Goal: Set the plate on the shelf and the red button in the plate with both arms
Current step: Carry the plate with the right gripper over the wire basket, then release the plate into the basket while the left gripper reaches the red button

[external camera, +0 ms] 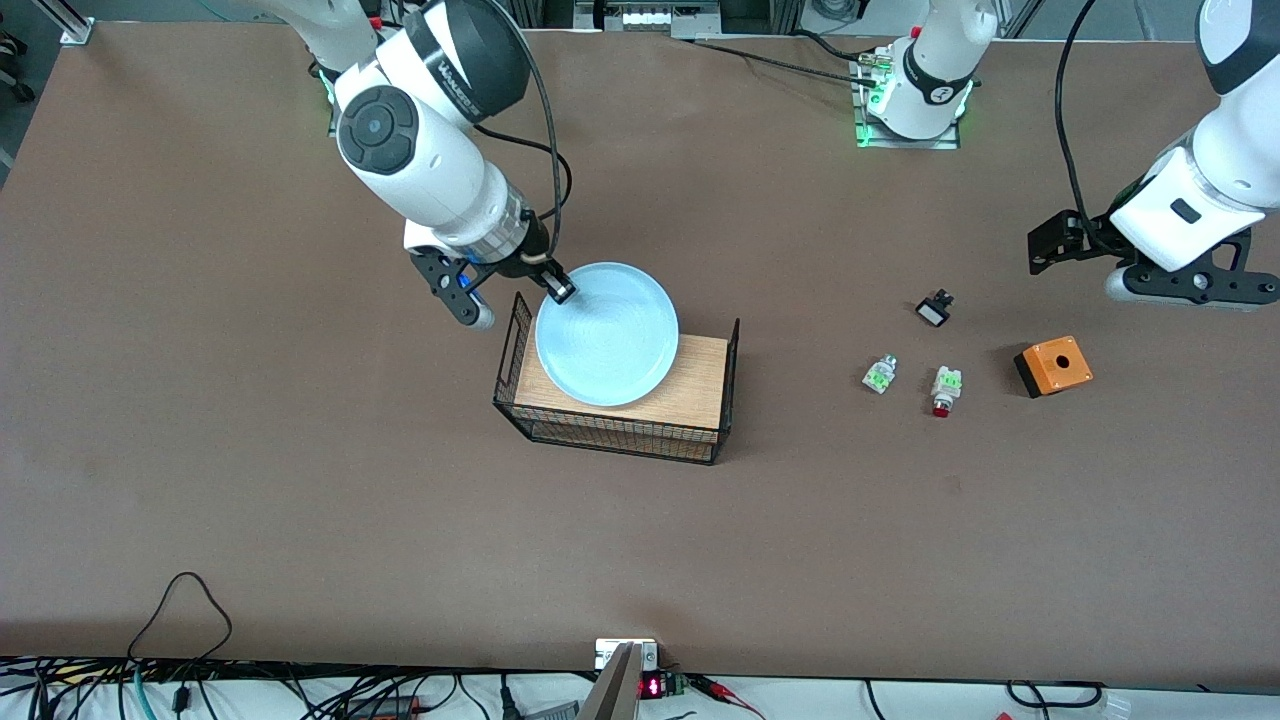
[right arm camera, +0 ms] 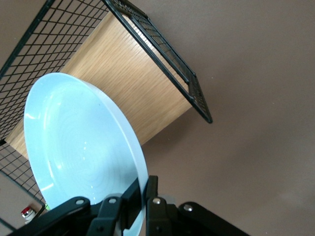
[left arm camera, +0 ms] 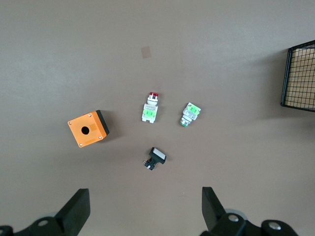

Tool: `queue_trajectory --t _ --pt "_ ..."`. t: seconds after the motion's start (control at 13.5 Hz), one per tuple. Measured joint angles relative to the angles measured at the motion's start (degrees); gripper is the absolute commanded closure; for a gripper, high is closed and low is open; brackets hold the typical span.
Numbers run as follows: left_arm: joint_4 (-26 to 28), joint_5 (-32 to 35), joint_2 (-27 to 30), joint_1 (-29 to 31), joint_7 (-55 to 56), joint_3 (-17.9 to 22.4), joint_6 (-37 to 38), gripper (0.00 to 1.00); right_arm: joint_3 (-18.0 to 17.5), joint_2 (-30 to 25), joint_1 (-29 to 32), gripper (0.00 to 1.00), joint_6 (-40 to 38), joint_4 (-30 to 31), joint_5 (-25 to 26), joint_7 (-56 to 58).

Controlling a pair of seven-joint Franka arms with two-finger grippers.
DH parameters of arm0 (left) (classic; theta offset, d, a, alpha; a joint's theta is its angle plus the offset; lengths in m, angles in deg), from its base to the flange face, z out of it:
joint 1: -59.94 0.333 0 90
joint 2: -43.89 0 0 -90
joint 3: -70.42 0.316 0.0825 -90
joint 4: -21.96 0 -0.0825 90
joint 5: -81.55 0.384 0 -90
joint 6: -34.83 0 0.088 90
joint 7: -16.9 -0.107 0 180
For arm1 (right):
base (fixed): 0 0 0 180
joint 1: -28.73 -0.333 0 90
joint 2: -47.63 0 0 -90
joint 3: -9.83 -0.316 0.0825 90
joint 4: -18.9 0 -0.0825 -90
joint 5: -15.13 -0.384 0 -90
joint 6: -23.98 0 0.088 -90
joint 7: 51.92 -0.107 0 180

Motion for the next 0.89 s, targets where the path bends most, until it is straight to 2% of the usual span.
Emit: queue_trajectory --t 0.37,0.59,0.67,0.74,0.81,0.89 --pt "0.2 0.0 -1.3 0.3 0.1 0.4 2.3 0.00 0.0 2.8 -0.1 1.00 3.5 0.0 1.2 0.0" --pt "0.4 0.1 -6.0 0.9 0.1 0.8 3.6 0.00 0.0 3.9 -0.3 1.00 4.5 0.0 1.2 0.0" --pt "0.4 0.2 -8.3 1.4 0.1 0.8 3.2 0.00 0.1 4.1 -0.3 0.95 5.1 0.0 1.2 0.0" --pt "0.4 0.4 -10.5 1.8 0.0 0.8 1.7 0.00 0.2 4.2 -0.3 0.43 5.6 0.0 1.2 0.1" --pt "0.5 1.0 -12.9 2.1 -0.1 0.8 -0.8 0.00 0.3 4.3 -0.3 0.00 5.9 0.0 1.2 0.1" --pt "0.6 1.8 -15.6 2.4 -0.7 0.8 -3.3 0.00 0.5 4.3 -0.3 0.00 6.1 -0.2 1.3 0.1"
